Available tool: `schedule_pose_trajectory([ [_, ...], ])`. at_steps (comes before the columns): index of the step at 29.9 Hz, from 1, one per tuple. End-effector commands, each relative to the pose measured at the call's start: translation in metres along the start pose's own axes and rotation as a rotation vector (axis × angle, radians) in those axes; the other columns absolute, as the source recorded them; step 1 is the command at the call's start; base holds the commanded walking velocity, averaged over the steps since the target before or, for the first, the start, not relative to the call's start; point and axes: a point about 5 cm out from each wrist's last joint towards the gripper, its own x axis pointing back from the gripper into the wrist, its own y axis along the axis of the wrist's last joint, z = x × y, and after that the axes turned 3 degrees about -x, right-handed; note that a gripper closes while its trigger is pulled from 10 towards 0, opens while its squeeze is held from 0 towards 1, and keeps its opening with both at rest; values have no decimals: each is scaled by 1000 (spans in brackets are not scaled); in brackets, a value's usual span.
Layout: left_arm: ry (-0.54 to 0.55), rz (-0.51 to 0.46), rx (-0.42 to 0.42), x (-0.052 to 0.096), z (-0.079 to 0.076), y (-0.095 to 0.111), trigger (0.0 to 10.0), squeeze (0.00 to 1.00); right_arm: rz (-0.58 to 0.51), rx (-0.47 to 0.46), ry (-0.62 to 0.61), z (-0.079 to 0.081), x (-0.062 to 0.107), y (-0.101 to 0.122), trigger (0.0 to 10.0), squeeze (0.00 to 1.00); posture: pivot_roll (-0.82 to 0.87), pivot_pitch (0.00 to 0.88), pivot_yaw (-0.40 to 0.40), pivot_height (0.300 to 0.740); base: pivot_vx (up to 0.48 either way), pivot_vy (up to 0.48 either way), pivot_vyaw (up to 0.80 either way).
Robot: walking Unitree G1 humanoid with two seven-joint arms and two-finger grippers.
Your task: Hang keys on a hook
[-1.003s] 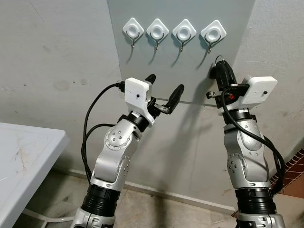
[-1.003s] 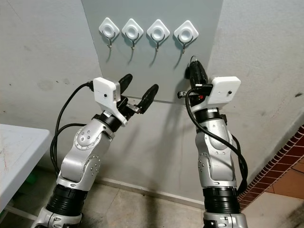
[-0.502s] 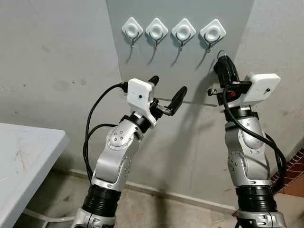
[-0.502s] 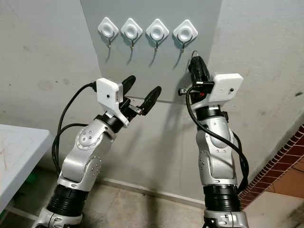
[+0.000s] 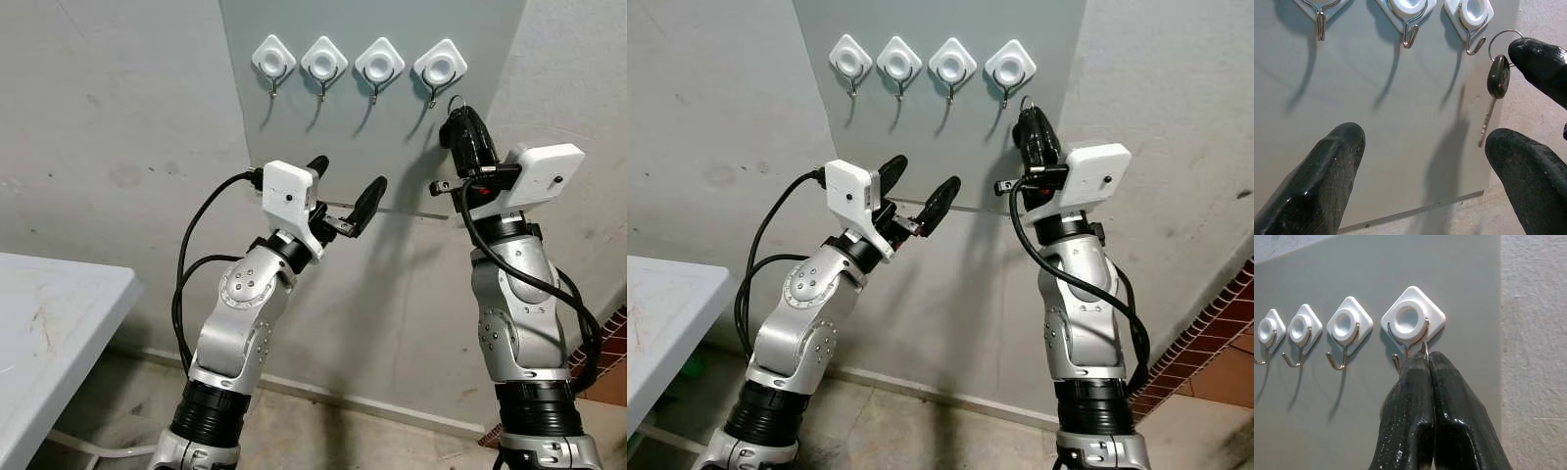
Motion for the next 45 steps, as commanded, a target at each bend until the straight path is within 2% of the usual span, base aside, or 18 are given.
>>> schedule_pose_trajectory([
  [1,11,-21,-9,-1,3,8,10000,0,-36,28,46,5,-6,9,10000,0,-82,0,47,740,0,0,0],
  [31,32,-24,11,-1,4,9,10000,0,-40,79,110,3,-13,12,10000,0,-75,0,39,740,0,0,0],
  [42,36,-25,15,-1,5,10,10000,0,-12,157,158,1,-11,8,10000,0,-74,2,38,740,0,0,0],
  [45,39,-24,18,-1,5,10,10000,0,2,223,188,-2,-10,7,10000,0,-74,2,38,740,0,0,0],
])
